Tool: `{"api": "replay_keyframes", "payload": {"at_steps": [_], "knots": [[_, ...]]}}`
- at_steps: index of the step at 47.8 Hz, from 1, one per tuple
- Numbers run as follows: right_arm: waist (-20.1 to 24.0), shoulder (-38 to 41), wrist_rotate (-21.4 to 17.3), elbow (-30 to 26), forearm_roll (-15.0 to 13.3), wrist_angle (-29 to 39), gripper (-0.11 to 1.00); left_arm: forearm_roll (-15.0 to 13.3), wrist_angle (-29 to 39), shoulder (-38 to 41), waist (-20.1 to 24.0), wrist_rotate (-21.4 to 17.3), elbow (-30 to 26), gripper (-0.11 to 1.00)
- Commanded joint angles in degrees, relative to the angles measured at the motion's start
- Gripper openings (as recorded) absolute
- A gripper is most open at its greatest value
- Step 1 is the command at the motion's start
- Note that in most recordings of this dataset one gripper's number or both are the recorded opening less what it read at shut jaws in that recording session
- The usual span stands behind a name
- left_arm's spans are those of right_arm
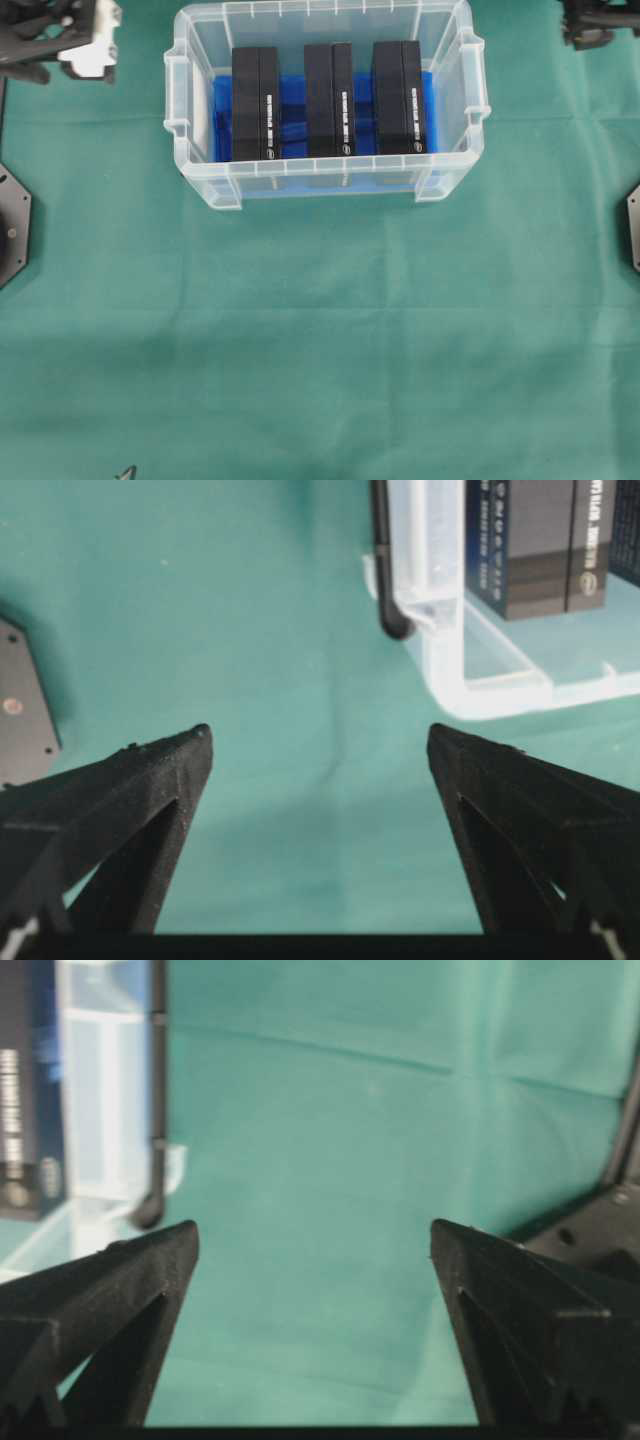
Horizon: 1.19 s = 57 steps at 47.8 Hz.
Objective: Take the box out of the case with both arms.
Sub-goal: 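Open both grippers and move them above the left and right black boxes, then align left gripper over left box, right gripper over right box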
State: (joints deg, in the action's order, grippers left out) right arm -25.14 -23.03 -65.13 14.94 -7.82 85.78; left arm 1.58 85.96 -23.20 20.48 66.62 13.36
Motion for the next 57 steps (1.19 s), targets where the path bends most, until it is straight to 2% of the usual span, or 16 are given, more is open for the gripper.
{"api": "replay_keyframes", "payload": {"at_steps": [1, 21, 40, 49, 57], "knots": [[1.1, 1.9, -0.1, -3.2, 0.3, -1.2, 0.96, 0.3, -0.1, 2.1, -0.5, 0.3, -3.4, 0.91], [4.9, 14.0, 0.2, -14.1, 0.4, -4.7, 0.96, 0.7, -0.1, 13.8, -1.4, -0.1, -14.5, 0.91], [7.0, 20.0, 0.3, -20.1, 1.0, -6.2, 0.95, 0.8, -0.1, 22.9, -2.5, -1.7, -24.2, 0.91], [7.8, 21.9, 0.2, -21.8, 1.7, -6.7, 0.95, 1.1, 0.0, 25.2, -2.7, -2.1, -26.4, 0.91], [8.4, 23.3, 0.2, -22.9, 1.8, -6.7, 0.95, 1.2, 0.0, 25.4, -2.7, -2.0, -26.1, 0.91]]}}
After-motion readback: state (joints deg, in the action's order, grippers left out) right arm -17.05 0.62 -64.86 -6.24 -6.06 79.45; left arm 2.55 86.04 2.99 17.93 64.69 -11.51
